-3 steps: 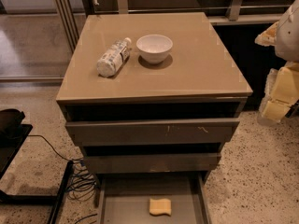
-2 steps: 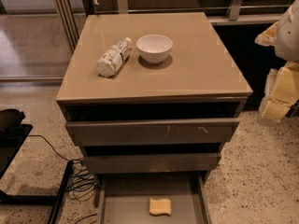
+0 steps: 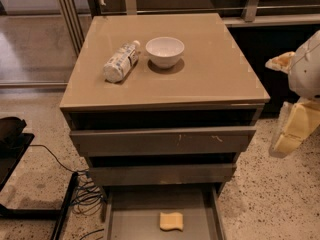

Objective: Pick sponge from bottom drawer and place on counter

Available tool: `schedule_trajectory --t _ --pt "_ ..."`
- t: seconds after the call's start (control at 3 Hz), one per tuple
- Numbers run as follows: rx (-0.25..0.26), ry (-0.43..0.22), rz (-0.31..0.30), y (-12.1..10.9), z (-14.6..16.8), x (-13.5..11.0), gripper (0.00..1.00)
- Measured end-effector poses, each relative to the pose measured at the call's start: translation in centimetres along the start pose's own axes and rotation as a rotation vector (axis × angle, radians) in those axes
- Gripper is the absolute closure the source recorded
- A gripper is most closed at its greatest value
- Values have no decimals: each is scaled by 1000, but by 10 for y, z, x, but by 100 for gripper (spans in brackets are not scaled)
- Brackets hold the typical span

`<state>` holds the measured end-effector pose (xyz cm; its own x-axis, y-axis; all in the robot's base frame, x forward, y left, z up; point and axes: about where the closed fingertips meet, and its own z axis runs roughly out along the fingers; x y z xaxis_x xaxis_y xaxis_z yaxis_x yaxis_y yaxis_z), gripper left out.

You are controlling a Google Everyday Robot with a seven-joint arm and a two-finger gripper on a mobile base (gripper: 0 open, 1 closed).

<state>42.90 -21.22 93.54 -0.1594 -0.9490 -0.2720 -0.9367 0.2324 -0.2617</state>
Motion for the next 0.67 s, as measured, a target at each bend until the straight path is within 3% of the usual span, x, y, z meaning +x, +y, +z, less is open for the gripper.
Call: schedule_trajectory --t 0.67 --pt "-13 -85 -45 43 103 14 0"
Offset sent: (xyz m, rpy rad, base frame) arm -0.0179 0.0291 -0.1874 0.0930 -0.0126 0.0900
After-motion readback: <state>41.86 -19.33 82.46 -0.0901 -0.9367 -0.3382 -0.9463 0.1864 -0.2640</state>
